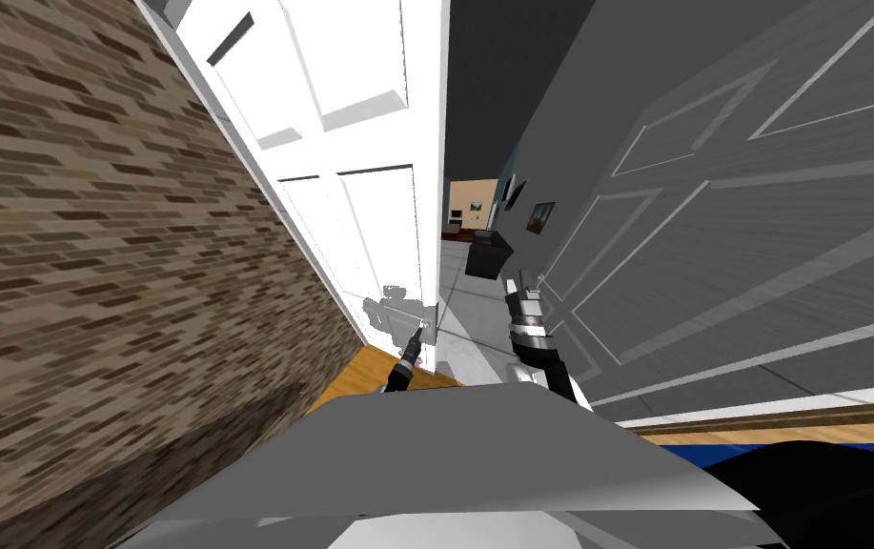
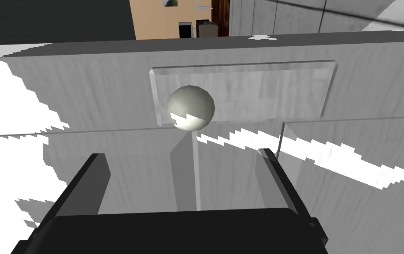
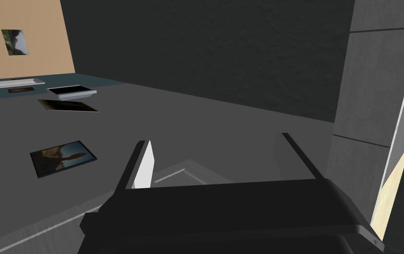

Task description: Push the door open

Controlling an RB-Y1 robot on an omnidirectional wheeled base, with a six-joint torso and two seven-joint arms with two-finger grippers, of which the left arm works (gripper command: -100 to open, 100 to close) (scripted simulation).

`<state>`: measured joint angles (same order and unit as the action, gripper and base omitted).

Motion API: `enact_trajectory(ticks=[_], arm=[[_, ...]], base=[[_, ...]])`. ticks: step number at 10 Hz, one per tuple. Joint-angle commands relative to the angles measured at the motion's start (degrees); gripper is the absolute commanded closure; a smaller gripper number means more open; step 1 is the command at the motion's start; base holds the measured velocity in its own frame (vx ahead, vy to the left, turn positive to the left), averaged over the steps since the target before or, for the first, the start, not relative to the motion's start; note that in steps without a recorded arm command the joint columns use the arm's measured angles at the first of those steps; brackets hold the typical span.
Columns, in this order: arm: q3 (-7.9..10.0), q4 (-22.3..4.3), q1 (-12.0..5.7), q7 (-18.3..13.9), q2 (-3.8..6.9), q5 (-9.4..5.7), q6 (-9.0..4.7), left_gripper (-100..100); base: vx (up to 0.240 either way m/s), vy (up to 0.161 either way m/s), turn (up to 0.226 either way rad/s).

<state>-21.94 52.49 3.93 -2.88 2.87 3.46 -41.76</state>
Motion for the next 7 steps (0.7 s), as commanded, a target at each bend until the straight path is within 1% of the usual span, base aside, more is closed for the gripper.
enact_trajectory(ticks=[1,3,4,5,7], arm=[[0.33,-0.69,-0.41,0.09,-0.43,-0.11,-0.19,-100],[0.67,-1.25,-0.77,0.17,-1.46,-0.22,-0.27,-100],[0.58,-1.23,-0.71,0.16,-1.16,-0.19,-0.33,-100],[0.58,-1.23,-0.71,0.16,-1.16,-0.19,-0.33,100],[0.58,-1.23,-0.71,0.16,-1.16,-0.19,-0.33,100]], base=[[0.208,-0.088,-0.029],[0.18,-0.074,-0.026],[0.079,-0.022,0.007],[-0.018,0.002,-0.002],[-0.023,0.008,-0.007]])
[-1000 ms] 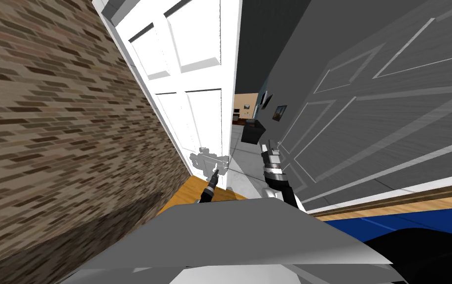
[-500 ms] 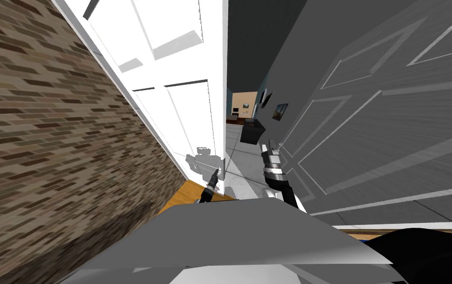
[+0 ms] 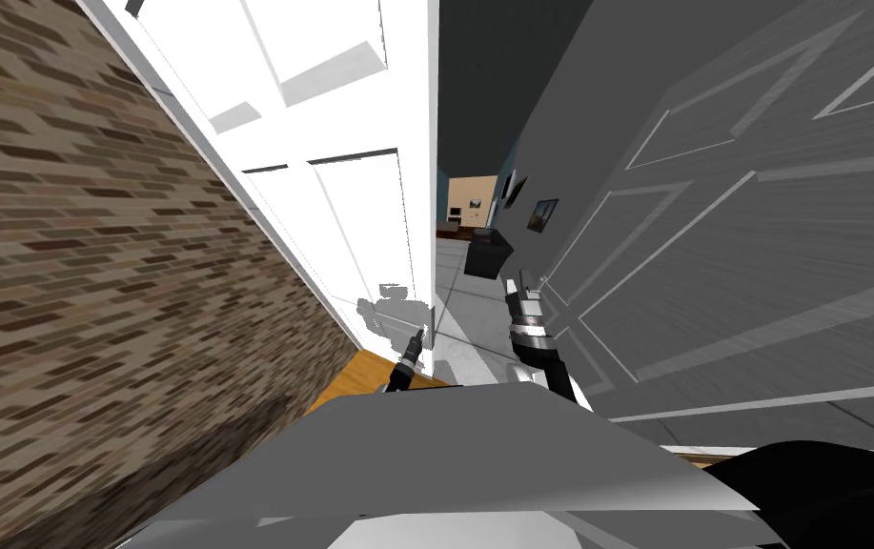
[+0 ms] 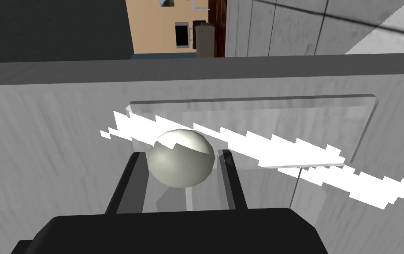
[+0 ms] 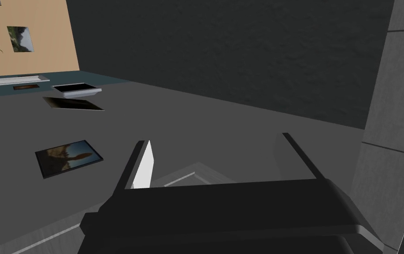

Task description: Push the door open

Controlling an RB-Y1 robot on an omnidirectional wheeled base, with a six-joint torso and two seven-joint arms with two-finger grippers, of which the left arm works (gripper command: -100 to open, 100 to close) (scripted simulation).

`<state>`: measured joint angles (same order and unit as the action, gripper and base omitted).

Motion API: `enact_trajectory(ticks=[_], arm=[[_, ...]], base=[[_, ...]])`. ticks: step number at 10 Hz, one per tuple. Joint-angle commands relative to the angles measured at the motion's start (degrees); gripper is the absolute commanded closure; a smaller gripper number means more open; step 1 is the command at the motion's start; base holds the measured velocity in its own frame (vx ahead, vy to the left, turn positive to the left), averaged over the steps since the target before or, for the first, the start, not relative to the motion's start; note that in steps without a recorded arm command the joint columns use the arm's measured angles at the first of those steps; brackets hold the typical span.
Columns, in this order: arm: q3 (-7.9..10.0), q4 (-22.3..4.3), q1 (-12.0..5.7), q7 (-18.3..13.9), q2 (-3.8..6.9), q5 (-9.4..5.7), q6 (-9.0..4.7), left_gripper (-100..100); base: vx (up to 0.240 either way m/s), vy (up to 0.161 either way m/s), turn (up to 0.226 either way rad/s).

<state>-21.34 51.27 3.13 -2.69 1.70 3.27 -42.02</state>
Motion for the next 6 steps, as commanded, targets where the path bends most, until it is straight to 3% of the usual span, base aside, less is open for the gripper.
enact_trajectory(ticks=[1,3,6], arm=[[-0.02,-0.01,0.09,-0.03,0.01,-0.01,-0.06,100],[-0.02,-0.01,0.09,-0.03,0.01,-0.01,-0.06,100],[1.5,-0.51,-0.22,0.43,0.83,-0.52,0.01,100]], base=[[-0.011,0.004,0.004],[-0.003,0.001,0.002],[0.122,-0.087,0.032]])
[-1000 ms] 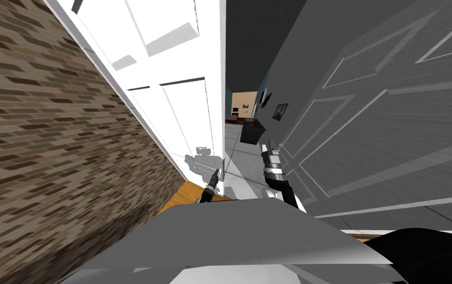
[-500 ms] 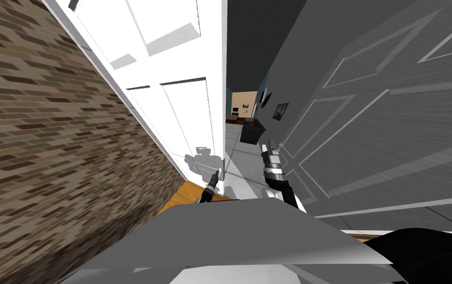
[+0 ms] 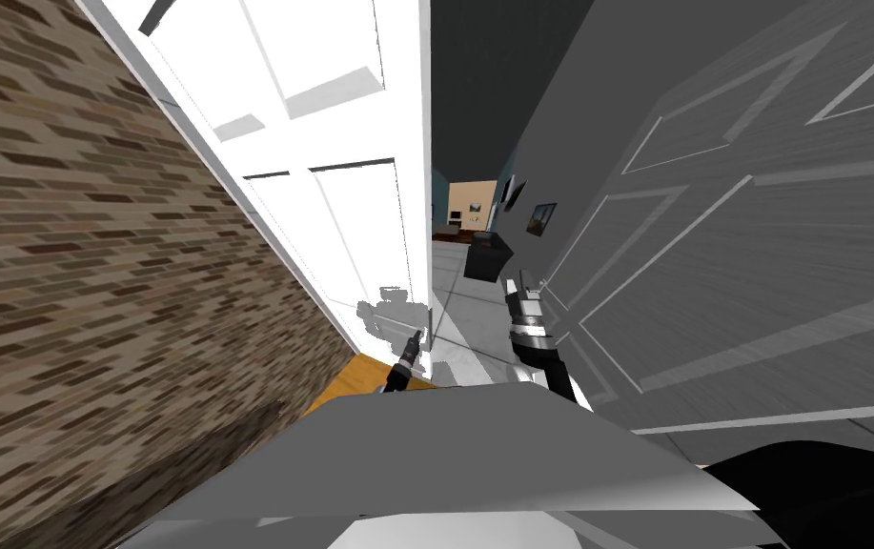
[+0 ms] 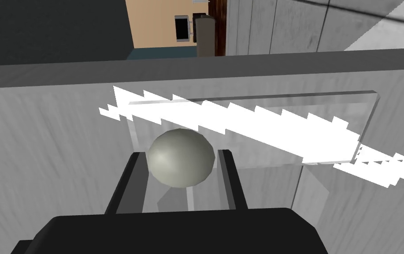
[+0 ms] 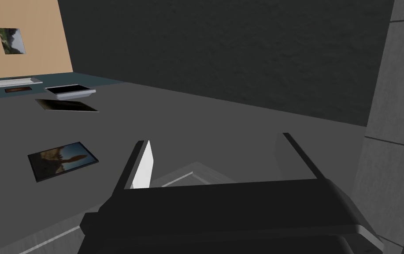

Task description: Push the door open

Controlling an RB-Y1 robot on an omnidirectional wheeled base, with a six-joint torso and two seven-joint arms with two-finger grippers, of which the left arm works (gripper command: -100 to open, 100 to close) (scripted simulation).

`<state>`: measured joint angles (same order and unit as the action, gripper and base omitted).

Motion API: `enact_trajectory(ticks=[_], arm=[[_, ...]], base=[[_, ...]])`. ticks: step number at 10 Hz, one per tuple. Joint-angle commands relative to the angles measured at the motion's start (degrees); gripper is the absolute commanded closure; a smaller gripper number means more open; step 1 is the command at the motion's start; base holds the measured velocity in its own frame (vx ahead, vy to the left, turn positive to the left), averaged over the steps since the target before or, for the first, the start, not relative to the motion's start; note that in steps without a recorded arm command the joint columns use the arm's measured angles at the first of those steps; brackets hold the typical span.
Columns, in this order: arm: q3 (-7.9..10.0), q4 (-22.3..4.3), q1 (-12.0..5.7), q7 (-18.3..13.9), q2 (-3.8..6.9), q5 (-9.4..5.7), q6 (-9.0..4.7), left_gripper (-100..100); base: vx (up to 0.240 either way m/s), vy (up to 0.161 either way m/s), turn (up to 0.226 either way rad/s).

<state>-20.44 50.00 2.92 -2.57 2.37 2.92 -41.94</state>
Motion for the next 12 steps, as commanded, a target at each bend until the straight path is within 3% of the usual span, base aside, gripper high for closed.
enact_trajectory(ticks=[1,5,6,9,12], arm=[[1.2,0.61,-0.16,0.49,0.4,-0.37,-0.09,100],[4.38,-0.23,-0.91,1.41,1.17,-1.48,-0.22,100],[3.13,2.19,0.67,0.92,1.56,-1.18,0.58,-100],[2.86,2.68,1.22,0.78,1.51,-1.26,0.42,-100],[2.4,3.54,2.15,0.52,0.82,-1.4,0.16,-100]], base=[[0.151,-0.067,0.019],[0.198,-0.115,0.076],[-0.052,-0.082,0.06],[-0.167,0.02,0.02],[-0.216,0.002,0.037]])
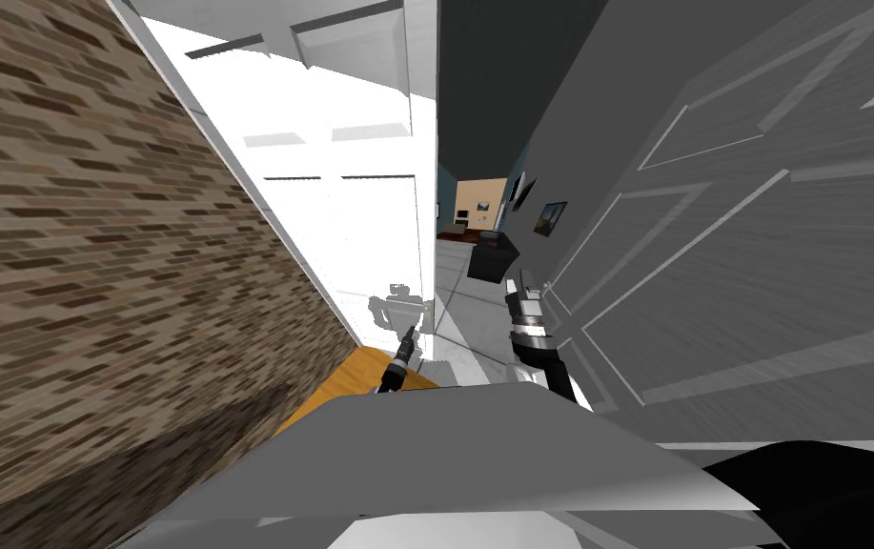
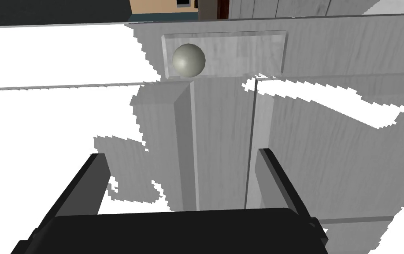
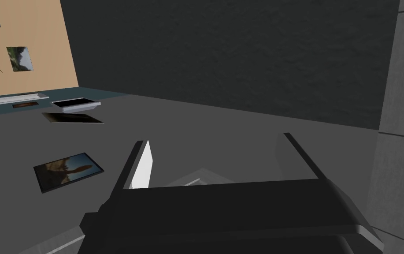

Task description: Push the door open

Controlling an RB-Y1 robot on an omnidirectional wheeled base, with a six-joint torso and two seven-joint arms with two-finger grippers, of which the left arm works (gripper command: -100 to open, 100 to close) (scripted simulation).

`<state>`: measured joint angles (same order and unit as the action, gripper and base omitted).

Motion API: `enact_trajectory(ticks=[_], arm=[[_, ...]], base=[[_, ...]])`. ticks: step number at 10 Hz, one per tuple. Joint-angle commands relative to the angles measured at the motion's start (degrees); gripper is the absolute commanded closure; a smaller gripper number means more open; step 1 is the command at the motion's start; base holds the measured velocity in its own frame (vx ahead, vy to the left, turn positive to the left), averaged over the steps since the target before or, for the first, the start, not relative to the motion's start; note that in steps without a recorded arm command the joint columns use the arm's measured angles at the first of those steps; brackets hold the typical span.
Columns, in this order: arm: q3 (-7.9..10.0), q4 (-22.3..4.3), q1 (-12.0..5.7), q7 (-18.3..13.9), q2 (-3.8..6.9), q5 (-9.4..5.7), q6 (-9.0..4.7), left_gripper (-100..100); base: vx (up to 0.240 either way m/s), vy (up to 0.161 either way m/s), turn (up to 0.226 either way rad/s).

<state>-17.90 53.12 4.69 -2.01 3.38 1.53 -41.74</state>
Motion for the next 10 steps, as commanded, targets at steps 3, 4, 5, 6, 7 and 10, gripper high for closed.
enact_trajectory(ticks=[3,4,5,6,7,10], arm=[[0.03,0.34,0.38,-0.02,0.04,-0.09,-0.2,-100],[0.1,0.24,0.32,0.01,0.09,-0.1,-0.26,-100],[0.25,0.02,0.18,0.08,0.16,-0.14,-0.39,-100],[0.34,-0.1,0.1,0.11,0.19,-0.16,-0.46,-100],[0.51,-0.35,-0.06,0.19,0.19,-0.2,-0.61,-100],[1.05,-1.13,-0.54,0.43,-0.18,-0.33,-1.07,-100]], base=[[-0.064,-0.027,0.001],[0.153,-0.062,-0.014],[0.184,-0.014,-0.016],[0.202,-0.024,-0.019],[0.203,-0.06,-0.022],[0.189,-0.07,-0.026]])
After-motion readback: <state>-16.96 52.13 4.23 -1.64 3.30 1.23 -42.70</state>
